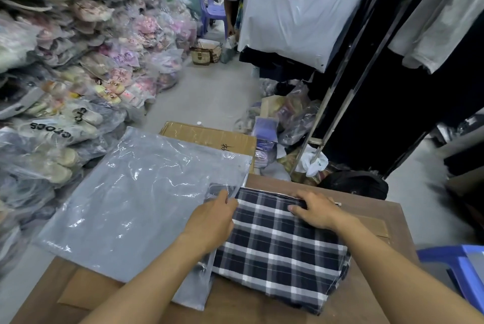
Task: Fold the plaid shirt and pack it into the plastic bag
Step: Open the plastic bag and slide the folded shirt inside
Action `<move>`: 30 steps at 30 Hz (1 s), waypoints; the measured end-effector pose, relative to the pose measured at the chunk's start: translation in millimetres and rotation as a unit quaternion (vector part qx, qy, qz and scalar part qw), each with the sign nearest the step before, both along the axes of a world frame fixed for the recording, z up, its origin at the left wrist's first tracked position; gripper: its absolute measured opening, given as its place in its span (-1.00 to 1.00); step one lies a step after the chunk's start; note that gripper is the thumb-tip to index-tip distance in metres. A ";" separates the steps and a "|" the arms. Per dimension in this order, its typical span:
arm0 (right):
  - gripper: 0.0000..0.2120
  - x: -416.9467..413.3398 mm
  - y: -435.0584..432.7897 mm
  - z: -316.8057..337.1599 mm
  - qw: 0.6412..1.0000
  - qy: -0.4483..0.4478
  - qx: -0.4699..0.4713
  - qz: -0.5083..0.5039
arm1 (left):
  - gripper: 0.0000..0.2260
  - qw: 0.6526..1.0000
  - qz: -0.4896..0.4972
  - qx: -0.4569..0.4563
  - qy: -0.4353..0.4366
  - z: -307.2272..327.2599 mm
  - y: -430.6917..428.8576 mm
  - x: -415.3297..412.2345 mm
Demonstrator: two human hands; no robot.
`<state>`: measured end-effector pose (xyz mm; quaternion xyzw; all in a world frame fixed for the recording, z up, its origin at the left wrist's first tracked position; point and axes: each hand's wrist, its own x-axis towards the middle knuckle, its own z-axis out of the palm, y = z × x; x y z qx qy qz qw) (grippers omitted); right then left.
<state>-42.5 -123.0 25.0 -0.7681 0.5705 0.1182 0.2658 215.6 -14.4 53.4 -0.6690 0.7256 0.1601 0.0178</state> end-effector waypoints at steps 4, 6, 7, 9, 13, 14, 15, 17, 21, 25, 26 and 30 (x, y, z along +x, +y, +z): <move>-0.70 15.2 4.0 -6.6 0.996 -0.068 0.033 -0.048 | -0.84 1.000 -0.011 0.011 -0.017 -3.0 1.2 -9.7; -0.81 30.6 7.7 -9.8 0.989 -0.121 0.051 -0.071 | -0.84 1.000 0.004 0.007 0.008 -5.2 2.1 -13.3; -0.84 41.4 9.9 -11.5 0.985 -0.140 0.055 -0.080 | -0.83 0.999 0.014 0.006 0.028 -5.8 2.6 -15.6; -0.88 67.3 16.1 -11.6 0.979 -0.177 0.044 -0.094 | -0.81 0.998 0.023 0.009 0.062 -6.8 4.1 -21.2; -0.75 93.4 19.5 -8.3 0.968 -0.217 0.018 -0.123 | -0.74 0.996 0.033 -0.009 0.087 -14.2 2.6 -20.8; -0.74 88.6 17.6 -5.1 0.972 -0.202 0.017 -0.122 | -0.74 0.995 0.038 -0.013 0.093 -15.5 1.3 -18.2; -0.70 79.3 15.1 -3.5 0.976 -0.179 0.017 -0.118 | -0.73 0.994 0.040 -0.016 0.097 -16.9 -0.1 -15.4; -0.59 53.2 10.6 -0.5 0.985 -0.129 0.034 -0.108 | -0.73 0.994 0.040 -0.019 0.105 -18.1 -1.5 -11.7; -0.42 2.8 7.8 -5.2 0.984 -0.091 0.119 -0.099 | -0.74 0.991 0.031 -0.018 0.126 -20.3 -2.1 -11.5; -0.73 -5.5 17.5 -7.3 0.973 -0.162 0.115 -0.114 | -0.73 0.990 0.029 0.002 0.138 -18.5 -3.2 -14.0; -0.82 -0.6 21.3 -5.5 0.969 -0.180 0.107 -0.129 | -0.73 0.989 0.033 0.004 0.143 -17.3 -3.4 -15.4; -0.85 35.9 30.0 -10.1 0.952 -0.231 0.069 -0.189 | -0.75 0.980 0.053 0.002 0.190 -12.6 -0.3 -25.7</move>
